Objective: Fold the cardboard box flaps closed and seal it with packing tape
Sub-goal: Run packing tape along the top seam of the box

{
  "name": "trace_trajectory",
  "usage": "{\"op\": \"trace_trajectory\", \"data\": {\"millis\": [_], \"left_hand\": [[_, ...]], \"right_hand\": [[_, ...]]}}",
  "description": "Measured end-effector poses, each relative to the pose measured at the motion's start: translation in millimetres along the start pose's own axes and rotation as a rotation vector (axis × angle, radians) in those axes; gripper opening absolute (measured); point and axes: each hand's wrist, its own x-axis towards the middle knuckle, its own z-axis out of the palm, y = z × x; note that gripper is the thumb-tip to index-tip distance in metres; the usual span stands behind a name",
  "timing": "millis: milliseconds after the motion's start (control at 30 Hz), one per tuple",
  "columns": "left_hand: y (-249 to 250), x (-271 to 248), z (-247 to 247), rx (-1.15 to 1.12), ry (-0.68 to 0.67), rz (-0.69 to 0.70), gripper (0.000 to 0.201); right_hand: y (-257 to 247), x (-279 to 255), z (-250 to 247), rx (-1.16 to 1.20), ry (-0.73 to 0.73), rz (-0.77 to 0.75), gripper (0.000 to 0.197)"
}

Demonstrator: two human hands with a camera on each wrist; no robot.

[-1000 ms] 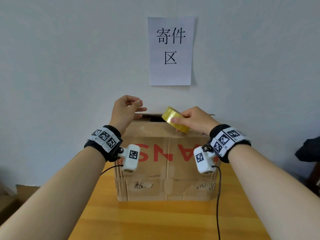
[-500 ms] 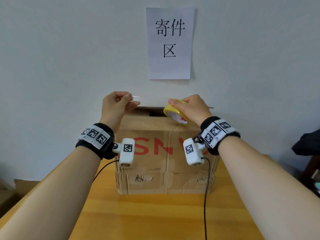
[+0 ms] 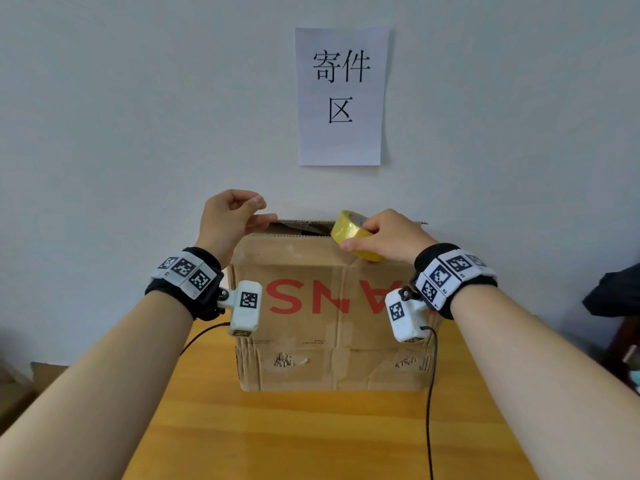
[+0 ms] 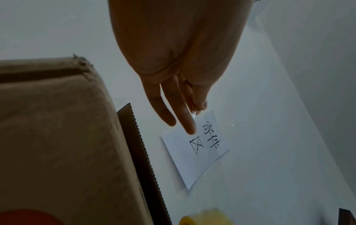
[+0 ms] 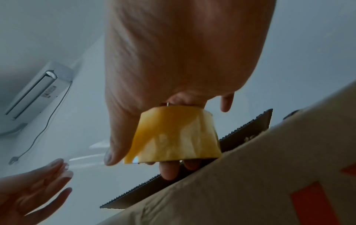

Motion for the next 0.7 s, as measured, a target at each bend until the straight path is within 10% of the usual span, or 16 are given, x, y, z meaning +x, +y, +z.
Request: {"op": "trace_trajectory", "data": {"millis": [700], "left_hand": [[21.8, -15.3, -17.5, 0.083, 0.023, 0.042, 0.015]], "right_hand": [[-25.2, -11.6, 1.8, -0.219, 0.101, 0.135, 0.053]]}}
